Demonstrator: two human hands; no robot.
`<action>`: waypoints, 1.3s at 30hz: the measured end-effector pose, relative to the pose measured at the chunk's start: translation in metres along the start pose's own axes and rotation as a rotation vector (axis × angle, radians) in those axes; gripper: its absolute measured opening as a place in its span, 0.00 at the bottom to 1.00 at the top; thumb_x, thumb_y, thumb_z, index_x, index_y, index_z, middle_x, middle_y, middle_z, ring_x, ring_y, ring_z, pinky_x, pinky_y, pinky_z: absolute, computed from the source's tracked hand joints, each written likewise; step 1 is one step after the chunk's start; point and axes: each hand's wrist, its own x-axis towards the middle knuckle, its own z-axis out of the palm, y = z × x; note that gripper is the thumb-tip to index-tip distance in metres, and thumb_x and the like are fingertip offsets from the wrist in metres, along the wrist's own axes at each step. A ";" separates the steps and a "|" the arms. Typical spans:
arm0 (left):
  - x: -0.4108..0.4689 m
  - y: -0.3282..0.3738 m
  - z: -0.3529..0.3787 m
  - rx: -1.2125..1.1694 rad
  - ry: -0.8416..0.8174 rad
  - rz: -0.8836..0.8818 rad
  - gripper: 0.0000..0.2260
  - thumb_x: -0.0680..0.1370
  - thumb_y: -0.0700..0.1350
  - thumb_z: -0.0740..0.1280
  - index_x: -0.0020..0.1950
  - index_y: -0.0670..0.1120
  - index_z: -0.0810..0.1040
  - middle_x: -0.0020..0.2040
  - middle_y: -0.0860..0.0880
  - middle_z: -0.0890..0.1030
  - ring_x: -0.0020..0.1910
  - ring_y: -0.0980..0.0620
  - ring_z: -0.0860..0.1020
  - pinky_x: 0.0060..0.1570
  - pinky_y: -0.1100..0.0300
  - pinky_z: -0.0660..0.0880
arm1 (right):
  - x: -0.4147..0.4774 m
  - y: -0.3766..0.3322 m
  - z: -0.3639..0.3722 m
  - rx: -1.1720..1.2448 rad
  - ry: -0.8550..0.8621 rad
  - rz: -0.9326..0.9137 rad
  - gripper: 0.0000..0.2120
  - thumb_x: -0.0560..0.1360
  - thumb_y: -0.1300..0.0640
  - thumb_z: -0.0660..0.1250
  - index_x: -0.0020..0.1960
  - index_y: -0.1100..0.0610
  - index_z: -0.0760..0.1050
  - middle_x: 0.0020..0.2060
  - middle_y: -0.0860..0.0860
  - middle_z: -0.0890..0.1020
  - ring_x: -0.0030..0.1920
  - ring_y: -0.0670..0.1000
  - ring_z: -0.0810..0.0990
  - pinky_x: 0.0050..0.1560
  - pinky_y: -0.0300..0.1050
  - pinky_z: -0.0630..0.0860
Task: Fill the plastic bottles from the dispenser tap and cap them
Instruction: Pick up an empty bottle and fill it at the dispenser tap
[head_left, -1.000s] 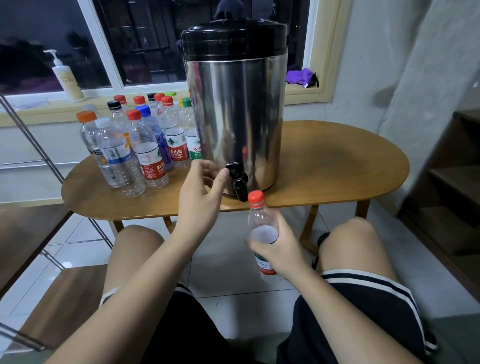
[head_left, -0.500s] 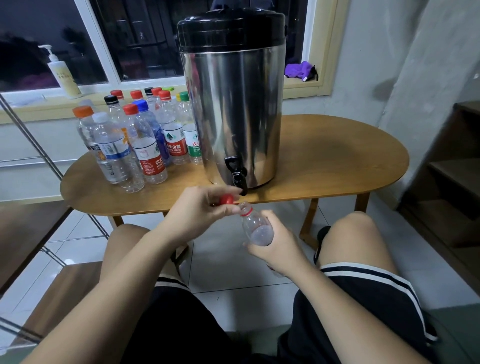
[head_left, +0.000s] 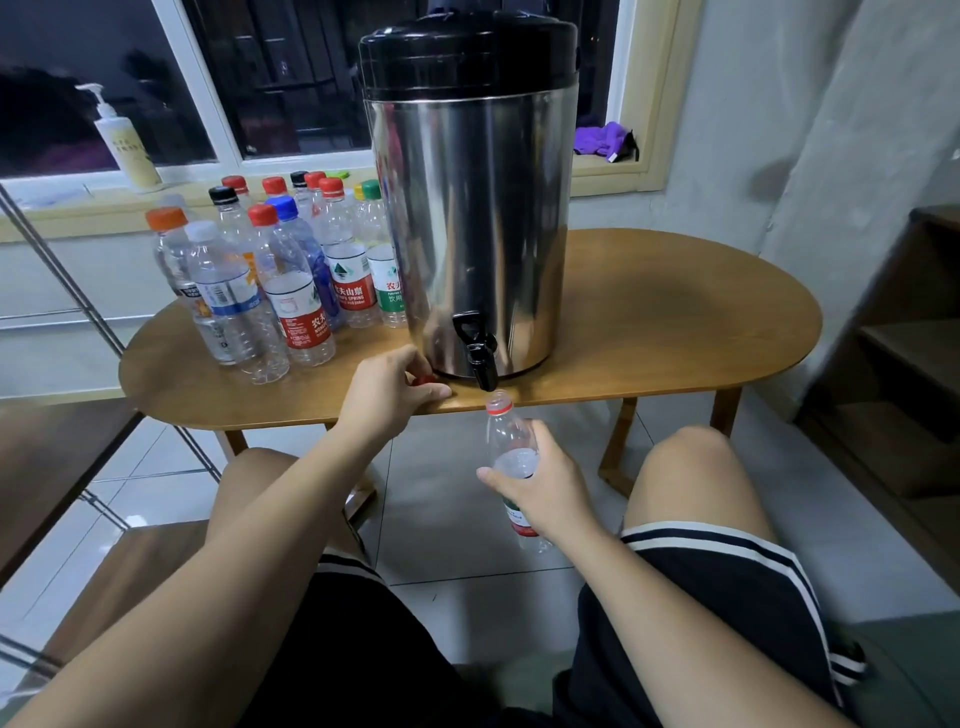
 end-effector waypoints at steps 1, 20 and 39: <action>0.000 -0.001 0.000 -0.020 0.004 -0.008 0.15 0.72 0.58 0.83 0.47 0.53 0.81 0.45 0.54 0.83 0.46 0.54 0.81 0.41 0.56 0.78 | 0.001 0.000 0.001 0.007 0.007 0.000 0.28 0.69 0.39 0.83 0.62 0.39 0.72 0.54 0.37 0.81 0.53 0.43 0.81 0.51 0.44 0.80; -0.036 0.088 -0.024 -0.455 0.264 0.216 0.07 0.86 0.47 0.70 0.61 0.50 0.86 0.51 0.56 0.88 0.53 0.57 0.85 0.54 0.55 0.81 | 0.010 0.010 0.021 0.102 0.028 -0.037 0.29 0.70 0.44 0.84 0.65 0.44 0.74 0.56 0.43 0.83 0.58 0.45 0.81 0.53 0.41 0.75; -0.043 0.078 -0.031 -0.424 0.147 0.315 0.06 0.87 0.42 0.66 0.55 0.52 0.80 0.52 0.51 0.88 0.53 0.51 0.88 0.55 0.41 0.85 | 0.008 0.002 0.020 0.069 0.013 0.015 0.28 0.72 0.45 0.82 0.66 0.43 0.72 0.55 0.42 0.80 0.56 0.47 0.78 0.46 0.30 0.69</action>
